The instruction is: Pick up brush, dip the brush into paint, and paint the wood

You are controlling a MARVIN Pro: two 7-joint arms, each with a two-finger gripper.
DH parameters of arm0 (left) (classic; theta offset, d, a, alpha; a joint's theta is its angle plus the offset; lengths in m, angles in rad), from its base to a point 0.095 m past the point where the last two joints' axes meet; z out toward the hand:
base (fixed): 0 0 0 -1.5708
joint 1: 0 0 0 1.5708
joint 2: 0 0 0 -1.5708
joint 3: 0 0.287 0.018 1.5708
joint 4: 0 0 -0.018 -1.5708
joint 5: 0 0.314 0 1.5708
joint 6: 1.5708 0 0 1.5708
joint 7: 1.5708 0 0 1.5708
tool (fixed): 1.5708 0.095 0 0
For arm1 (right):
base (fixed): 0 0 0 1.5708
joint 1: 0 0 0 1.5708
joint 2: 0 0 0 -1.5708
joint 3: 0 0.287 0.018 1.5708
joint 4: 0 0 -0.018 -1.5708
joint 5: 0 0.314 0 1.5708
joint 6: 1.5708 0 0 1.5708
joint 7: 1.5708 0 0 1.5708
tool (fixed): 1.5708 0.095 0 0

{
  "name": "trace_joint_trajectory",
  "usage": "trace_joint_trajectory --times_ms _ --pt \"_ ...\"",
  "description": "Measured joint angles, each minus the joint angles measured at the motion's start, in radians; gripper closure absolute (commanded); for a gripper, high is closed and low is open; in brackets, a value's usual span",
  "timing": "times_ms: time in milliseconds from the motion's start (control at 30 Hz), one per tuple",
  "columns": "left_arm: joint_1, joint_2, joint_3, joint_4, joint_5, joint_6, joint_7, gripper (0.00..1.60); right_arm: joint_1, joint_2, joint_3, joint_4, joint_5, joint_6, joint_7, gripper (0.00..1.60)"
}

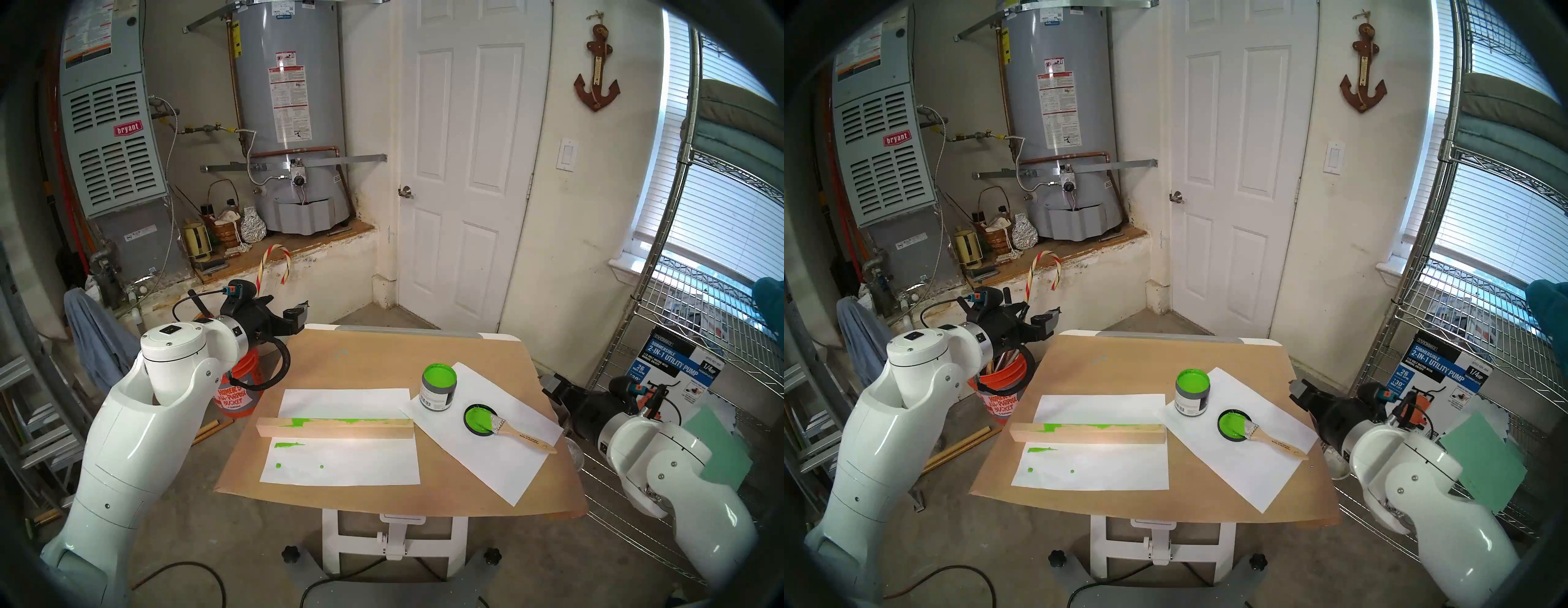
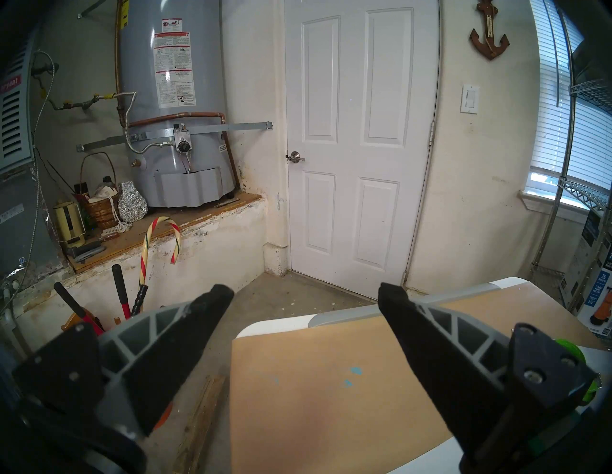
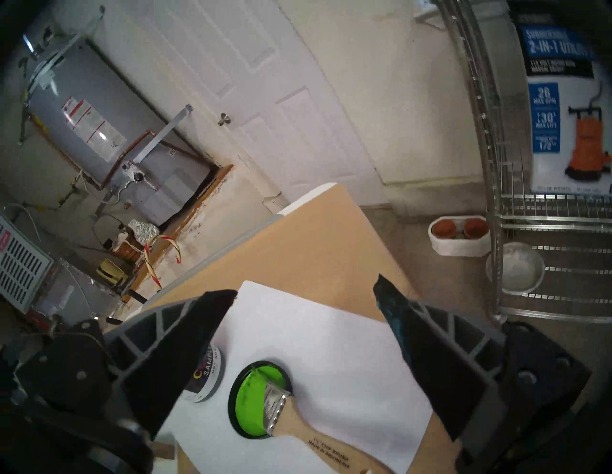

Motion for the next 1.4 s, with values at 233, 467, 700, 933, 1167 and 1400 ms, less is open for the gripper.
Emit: trace_joint_trajectory --times_ms 233,467,700,933,1167,1400 --pt "0.0 0.0 0.0 0.0 0.0 0.0 0.0 0.0 -0.083 -0.05 0.084 -0.039 0.124 0.053 0.036 0.0" --pt "0.0 0.0 0.0 -0.001 0.0 0.0 0.0 0.0 -0.179 -0.094 0.209 -0.072 0.185 0.175 0.075 0.0" --pt "0.0 0.0 -0.001 -0.001 0.0 0.0 0.0 0.0 -0.271 -0.154 0.313 -0.106 0.194 0.292 0.129 0.0" --pt "0.0 0.0 -0.001 -0.001 0.0 0.0 0.0 0.0 -0.34 -0.189 0.354 -0.115 0.18 0.326 0.202 0.0" --pt "0.001 0.0 -0.001 -0.001 0.0 0.0 0.0 0.0 -0.358 -0.21 0.331 -0.106 0.138 0.314 0.239 0.0" --pt "0.001 0.0 -0.001 -0.001 0.0 0.0 0.0 0.0 -0.337 -0.216 0.267 -0.088 0.106 0.289 0.23 0.0"
